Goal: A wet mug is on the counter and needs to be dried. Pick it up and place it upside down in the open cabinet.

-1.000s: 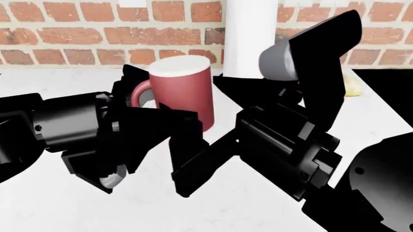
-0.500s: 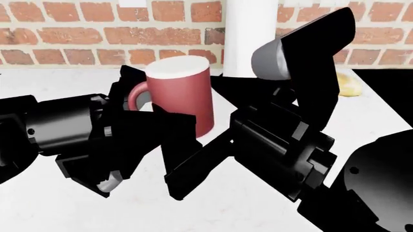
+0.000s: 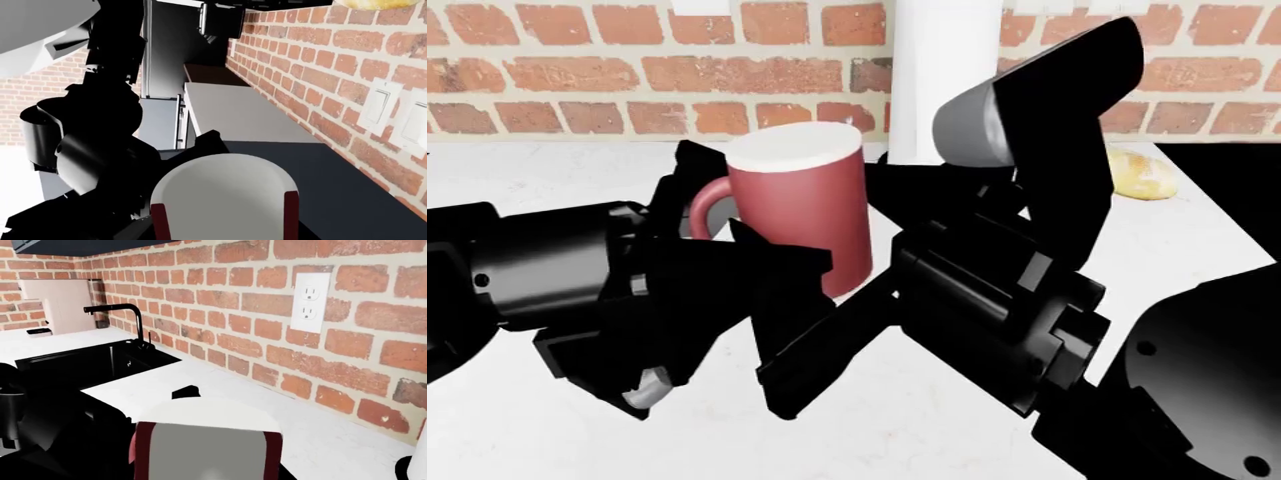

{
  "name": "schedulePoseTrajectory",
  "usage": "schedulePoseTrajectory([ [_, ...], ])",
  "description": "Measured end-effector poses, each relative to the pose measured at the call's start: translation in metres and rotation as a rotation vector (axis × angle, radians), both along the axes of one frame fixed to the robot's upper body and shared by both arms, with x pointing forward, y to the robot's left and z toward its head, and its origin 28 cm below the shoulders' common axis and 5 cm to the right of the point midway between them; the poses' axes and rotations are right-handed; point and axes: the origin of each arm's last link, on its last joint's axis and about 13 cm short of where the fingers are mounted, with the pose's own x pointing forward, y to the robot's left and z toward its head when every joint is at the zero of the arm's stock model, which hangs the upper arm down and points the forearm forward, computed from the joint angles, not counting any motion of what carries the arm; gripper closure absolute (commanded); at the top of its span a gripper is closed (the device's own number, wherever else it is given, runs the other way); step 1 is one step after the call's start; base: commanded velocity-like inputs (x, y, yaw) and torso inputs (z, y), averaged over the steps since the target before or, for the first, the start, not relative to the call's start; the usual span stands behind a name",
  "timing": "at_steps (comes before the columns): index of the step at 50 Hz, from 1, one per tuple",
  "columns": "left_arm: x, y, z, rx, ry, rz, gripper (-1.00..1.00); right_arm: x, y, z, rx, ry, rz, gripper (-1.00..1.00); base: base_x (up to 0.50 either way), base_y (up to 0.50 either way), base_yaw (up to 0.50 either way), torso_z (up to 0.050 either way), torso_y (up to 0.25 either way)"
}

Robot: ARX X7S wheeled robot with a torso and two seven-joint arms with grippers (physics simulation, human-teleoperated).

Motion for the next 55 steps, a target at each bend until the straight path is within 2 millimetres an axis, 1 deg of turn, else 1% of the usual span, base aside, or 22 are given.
schedulePoseTrajectory([
  [15, -0.011, -0.006, 0.002, -0.005, -0.005, 0.047, 1.0, -0.003, -0.001, 0.002, 0.0, -0.017, -0.018, 1.0, 0.0, 0.0, 0.0, 0.0, 0.0],
  [16, -0.011, -0.006, 0.002, -0.006, -0.005, 0.049, -1.0, -0.003, -0.001, 0.002, 0.0, -0.018, -0.019, 1.0, 0.0, 0.0, 0.0, 0.0, 0.0],
  [37, -0.015, -0.009, 0.003, -0.028, 0.017, 0.066, -1.0, -0.002, 0.0, 0.007, -0.016, -0.062, -0.023, 1.0, 0.0, 0.0, 0.0, 0.0, 0.0],
  [55, -0.019, -0.013, -0.006, -0.028, 0.085, 0.041, -1.0, -0.003, -0.003, 0.025, 0.001, -0.138, -0.047, 1.0, 0.0, 0.0, 0.0, 0.0, 0.0],
])
